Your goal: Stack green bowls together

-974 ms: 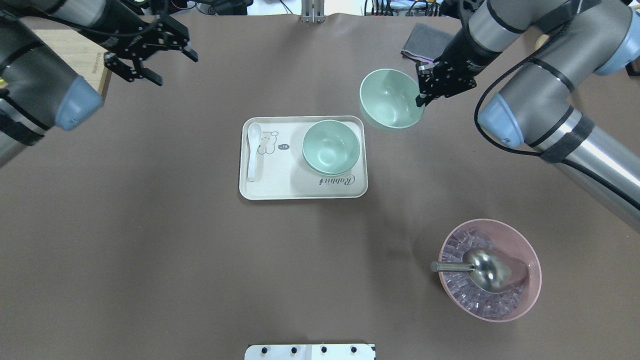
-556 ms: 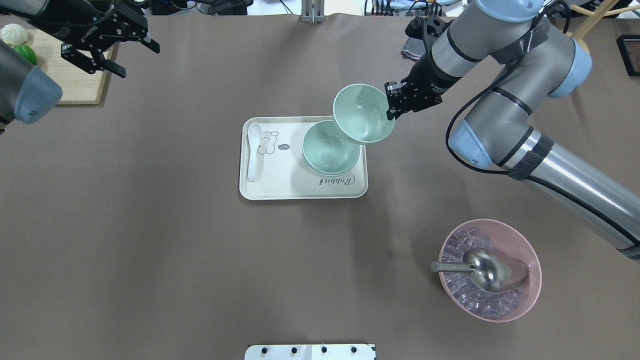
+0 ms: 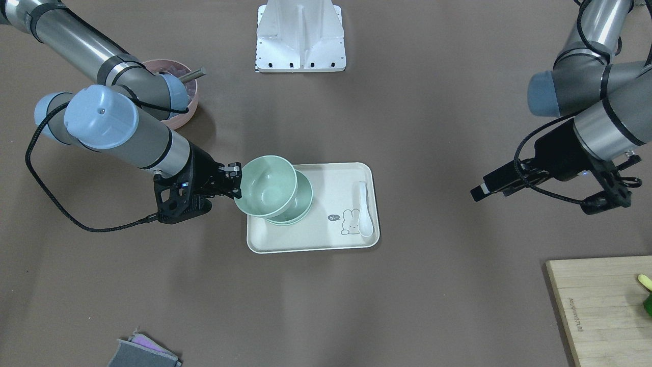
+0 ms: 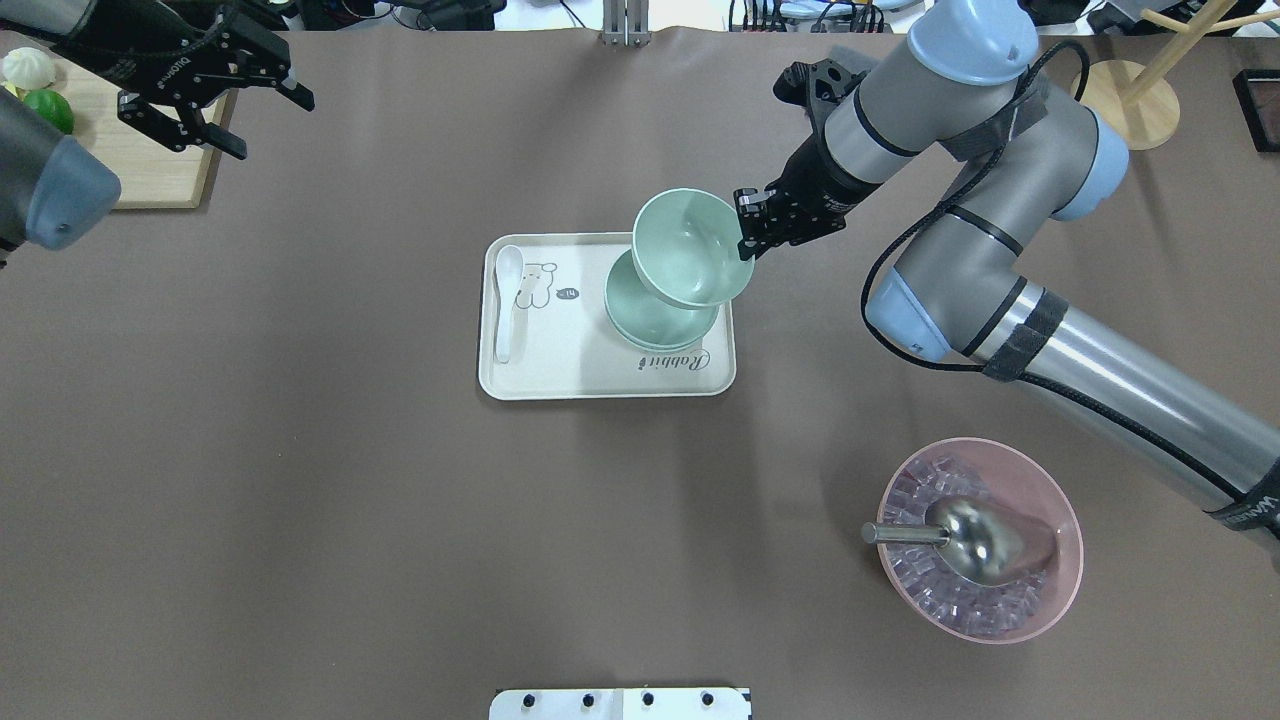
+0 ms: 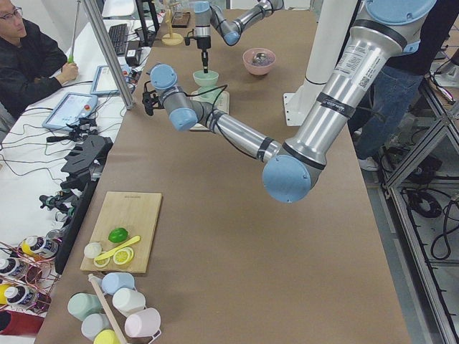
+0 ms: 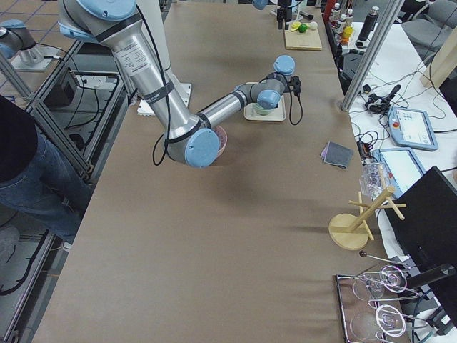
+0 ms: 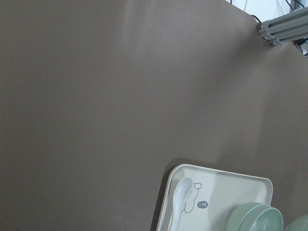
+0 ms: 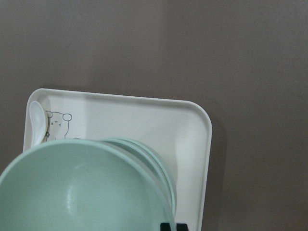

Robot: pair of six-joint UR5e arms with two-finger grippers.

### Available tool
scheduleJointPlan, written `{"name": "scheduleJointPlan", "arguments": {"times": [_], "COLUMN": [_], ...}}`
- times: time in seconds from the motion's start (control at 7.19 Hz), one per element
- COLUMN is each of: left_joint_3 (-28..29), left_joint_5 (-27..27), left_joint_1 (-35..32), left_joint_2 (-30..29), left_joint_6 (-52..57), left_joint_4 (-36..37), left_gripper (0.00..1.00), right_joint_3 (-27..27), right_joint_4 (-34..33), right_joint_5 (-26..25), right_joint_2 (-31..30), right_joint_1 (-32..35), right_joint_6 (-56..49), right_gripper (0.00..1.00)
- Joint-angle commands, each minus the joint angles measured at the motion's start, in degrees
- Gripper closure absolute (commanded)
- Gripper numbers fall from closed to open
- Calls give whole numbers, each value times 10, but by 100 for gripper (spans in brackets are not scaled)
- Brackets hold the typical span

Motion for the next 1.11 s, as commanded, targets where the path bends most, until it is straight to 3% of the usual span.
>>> {"name": "scheduleJointPlan", "arguments": {"times": [0.0, 0.97], "left_joint_3": [2, 8], "left_joint_5": [0, 0], "left_joint_1": [1, 3], "left_joint_2": [0, 1], "left_joint_6": [0, 2], "left_joint_4": [0, 0], "left_gripper": [2, 2], "right_joint_3": [-1, -4], "right_joint_4": [-1, 0], "right_joint_5": [-9, -20], "right_joint_2": [8, 7], "right_joint_1": [-8, -22], "right_joint_6": [0, 1], "right_gripper": [100, 100]}}
